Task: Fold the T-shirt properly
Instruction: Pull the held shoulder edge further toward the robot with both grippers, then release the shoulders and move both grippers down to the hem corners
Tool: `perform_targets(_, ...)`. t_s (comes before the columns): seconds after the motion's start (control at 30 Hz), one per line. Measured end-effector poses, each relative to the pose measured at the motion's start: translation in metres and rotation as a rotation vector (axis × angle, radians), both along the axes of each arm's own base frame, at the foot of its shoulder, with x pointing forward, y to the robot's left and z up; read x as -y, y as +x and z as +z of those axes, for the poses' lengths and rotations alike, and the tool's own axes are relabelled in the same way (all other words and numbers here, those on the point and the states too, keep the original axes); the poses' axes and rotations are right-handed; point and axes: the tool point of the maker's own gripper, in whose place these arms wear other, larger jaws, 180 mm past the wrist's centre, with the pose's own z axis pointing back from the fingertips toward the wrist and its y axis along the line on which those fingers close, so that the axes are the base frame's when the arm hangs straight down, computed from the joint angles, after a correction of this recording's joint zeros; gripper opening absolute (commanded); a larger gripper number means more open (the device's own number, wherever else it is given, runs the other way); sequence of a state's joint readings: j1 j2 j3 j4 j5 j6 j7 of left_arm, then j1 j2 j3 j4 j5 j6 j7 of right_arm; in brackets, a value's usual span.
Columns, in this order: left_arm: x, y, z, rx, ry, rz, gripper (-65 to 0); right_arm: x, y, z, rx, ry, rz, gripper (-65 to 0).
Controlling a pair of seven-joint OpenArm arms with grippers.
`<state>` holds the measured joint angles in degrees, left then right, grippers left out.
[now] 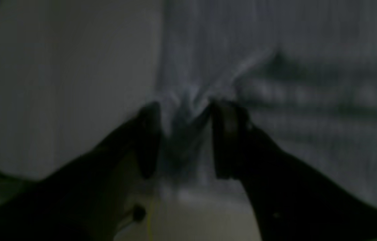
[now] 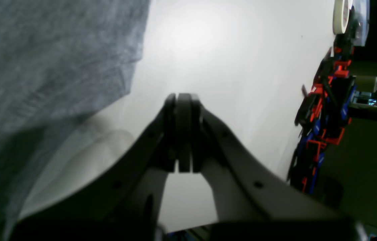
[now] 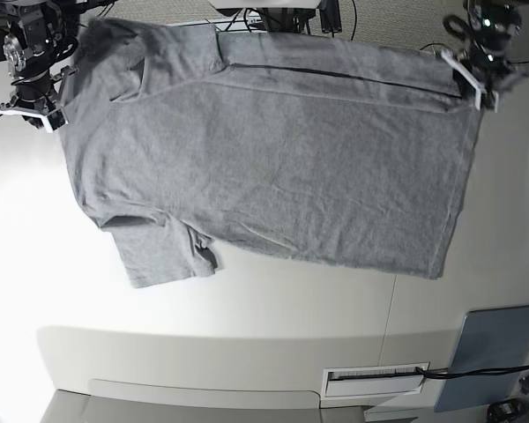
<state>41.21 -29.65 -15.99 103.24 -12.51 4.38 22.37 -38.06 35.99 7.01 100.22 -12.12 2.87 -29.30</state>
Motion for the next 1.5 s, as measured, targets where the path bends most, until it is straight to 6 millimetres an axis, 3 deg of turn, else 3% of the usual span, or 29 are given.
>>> perform_targets(0.2,0.011,0.014,0.004,0.016,-0.031,-0.070,-31.5,0.000,0.000,0.000,0.000,0.000,0.000,-65.0)
perform_targets(0.37,0.002,0.027,0.012,0.057,0.013,-0.044,-27.8,0.000,0.000,0.000,0.000,0.000,0.000,-65.0)
perform_targets(0.47,-0.010,0.044,0.024,0.113,0.065,-0.006,-27.8,0.000,0.000,0.000,0.000,0.000,0.000,-65.0)
perform_targets(0.6,-0.005,0.068,0.036,0.165,0.054,-0.031,-27.8,-0.003,0.005,0.000,0.015,0.041,-0.018,-64.7)
perform_targets(0.67,0.000,0.079,0.039,0.166,0.035,-0.051,-27.8,-0.005,0.014,0.003,0.044,0.075,-0.034,-56.2)
perform_targets(0.77,0.011,0.098,0.046,0.190,-0.026,-0.081,-27.9,-0.012,0.034,0.009,0.069,0.111,-0.011,-42.8)
perform_targets(0.87,0.026,0.121,0.055,0.222,-0.121,-0.126,-27.9,-0.020,0.060,0.021,0.130,0.181,-0.008,-36.1)
perform_targets(0.97,0.029,0.145,0.060,0.235,-0.190,-0.123,-27.9,-0.024,0.084,0.033,0.184,0.246,-0.050,-36.0)
perform_targets(1.03,0.027,0.162,0.061,0.240,-0.229,-0.118,-27.9,-0.028,0.092,0.031,0.164,0.324,-0.117,-36.0)
perform_targets(1.13,0.021,0.188,0.060,0.243,-0.274,-0.109,-27.9,-0.046,0.106,0.029,0.130,0.444,-0.162,-36.0)
perform_targets(1.27,0.022,0.224,0.056,0.224,-0.285,-0.104,-27.9,-0.058,0.129,0.044,0.192,0.513,-0.161,-36.1)
perform_targets(1.43,0.040,0.268,0.043,0.166,-0.261,-0.155,-27.9,-0.074,0.129,0.034,0.190,0.568,-0.180,-36.1)
perform_targets(1.5,0.030,0.287,0.039,0.148,-0.224,-0.100,-27.9,-0.077,0.128,0.032,0.182,0.577,-0.186,-36.1)
